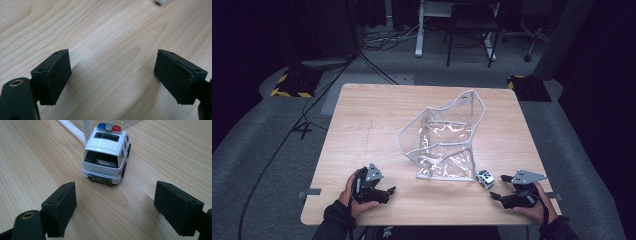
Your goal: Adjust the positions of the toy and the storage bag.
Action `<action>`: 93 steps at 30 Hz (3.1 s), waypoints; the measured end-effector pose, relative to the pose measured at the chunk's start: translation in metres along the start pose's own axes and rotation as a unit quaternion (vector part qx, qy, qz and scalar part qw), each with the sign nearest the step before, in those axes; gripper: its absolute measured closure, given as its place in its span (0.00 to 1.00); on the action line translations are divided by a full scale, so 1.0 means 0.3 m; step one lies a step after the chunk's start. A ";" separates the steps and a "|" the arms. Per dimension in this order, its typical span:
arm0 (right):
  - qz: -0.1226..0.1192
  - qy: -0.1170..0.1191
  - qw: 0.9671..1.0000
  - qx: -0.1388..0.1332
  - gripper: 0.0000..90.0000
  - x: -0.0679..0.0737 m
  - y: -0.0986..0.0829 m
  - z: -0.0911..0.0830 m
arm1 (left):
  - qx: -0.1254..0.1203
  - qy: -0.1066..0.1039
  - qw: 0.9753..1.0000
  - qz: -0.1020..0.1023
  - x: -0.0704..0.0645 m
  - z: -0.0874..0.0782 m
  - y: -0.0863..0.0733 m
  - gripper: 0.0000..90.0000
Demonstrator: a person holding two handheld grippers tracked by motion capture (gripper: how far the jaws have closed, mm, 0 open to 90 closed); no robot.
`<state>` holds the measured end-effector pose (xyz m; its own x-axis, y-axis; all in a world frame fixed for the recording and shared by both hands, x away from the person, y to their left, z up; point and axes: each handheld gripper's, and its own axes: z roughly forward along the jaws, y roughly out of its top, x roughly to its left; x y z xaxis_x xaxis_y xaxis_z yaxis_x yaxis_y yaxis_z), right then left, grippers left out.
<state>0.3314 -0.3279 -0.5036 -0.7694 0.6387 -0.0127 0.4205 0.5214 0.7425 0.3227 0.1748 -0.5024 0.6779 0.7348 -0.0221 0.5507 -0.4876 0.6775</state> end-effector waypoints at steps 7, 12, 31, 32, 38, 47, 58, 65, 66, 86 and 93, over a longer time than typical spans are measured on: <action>0.010 -0.010 1.000 0.003 0.18 0.014 0.014 0.014 | -0.001 0.001 1.000 -0.002 -0.001 0.001 0.000 0.16; 0.011 -0.014 1.000 0.007 0.17 0.021 0.024 0.023 | -0.001 -0.001 1.000 -0.004 -0.001 0.003 0.001 0.16; 0.024 -0.025 0.999 -0.007 0.29 0.057 0.075 0.080 | -0.001 -0.003 1.000 0.000 0.001 0.004 0.002 0.16; 0.024 -0.025 0.999 -0.007 0.29 0.057 0.075 0.080 | -0.001 -0.002 1.000 0.000 0.001 0.004 0.002 0.16; 0.038 -0.038 0.999 -0.012 0.43 0.044 0.075 0.076 | 0.000 0.002 1.000 0.004 0.003 0.003 0.003 0.16; 0.014 -0.038 0.999 -0.016 0.52 0.038 0.061 0.056 | -0.001 0.001 1.000 0.002 0.002 0.003 0.003 0.16; 0.030 -0.070 0.997 -0.013 0.53 -0.043 0.014 0.002 | 0.000 0.004 1.000 0.006 0.004 0.002 0.004 0.16; 0.067 -0.097 0.993 -0.011 0.53 -0.108 -0.015 -0.029 | 0.001 -0.002 1.000 0.000 0.002 0.004 0.004 0.16; 0.074 -0.096 0.993 -0.011 0.53 -0.114 -0.017 -0.032 | 0.001 -0.003 1.000 -0.003 0.001 0.005 0.004 0.16; 0.086 -0.093 0.992 -0.016 0.50 -0.136 -0.021 -0.030 | -0.001 -0.003 1.000 0.000 0.003 0.007 0.006 0.16; 0.087 -0.107 0.990 -0.014 0.44 -0.132 -0.020 -0.028 | 0.000 -0.005 1.000 -0.001 0.002 0.006 0.006 0.16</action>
<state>0.3554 -0.3611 -0.5020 -0.5664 0.8238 -0.0228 0.5209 0.3792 0.7648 0.3251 0.1735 -0.5027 0.6815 0.7312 -0.0319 0.5530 -0.4858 0.6769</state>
